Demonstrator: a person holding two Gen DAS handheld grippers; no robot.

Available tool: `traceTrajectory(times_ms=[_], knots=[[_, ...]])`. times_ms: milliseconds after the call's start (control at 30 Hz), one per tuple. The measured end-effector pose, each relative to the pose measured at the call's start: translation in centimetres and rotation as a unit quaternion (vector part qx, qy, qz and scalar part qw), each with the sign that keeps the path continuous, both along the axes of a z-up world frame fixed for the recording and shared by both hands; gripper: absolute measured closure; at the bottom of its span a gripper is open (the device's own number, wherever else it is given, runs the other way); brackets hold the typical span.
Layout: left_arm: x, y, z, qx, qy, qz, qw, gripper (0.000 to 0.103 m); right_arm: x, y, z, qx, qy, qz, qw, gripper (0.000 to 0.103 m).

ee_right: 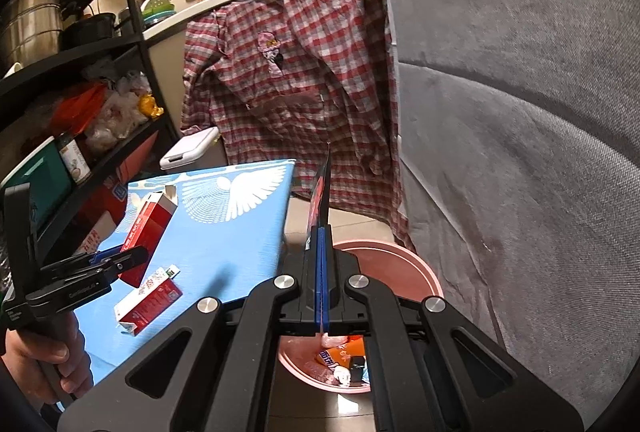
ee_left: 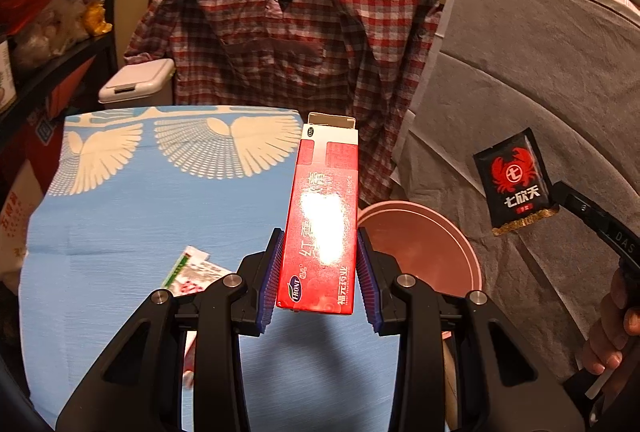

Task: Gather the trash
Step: 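Open the right tool over the bucket dropping the sachet while the left tool drops the red box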

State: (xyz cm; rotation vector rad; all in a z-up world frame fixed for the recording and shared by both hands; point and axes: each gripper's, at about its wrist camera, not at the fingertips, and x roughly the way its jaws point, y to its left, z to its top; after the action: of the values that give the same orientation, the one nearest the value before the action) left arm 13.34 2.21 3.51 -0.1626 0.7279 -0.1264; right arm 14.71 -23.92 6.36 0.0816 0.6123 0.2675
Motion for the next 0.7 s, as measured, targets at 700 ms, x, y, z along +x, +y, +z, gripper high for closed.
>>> traceTrajectory(times_ms=[700], knots=[[3.5,-6.8,-2.6,-0.009,0.028,-0.053,0.9982,0.068,1.8,-1.5,-1.9,-0.01,0.029,-0.035,0.999,0.103]])
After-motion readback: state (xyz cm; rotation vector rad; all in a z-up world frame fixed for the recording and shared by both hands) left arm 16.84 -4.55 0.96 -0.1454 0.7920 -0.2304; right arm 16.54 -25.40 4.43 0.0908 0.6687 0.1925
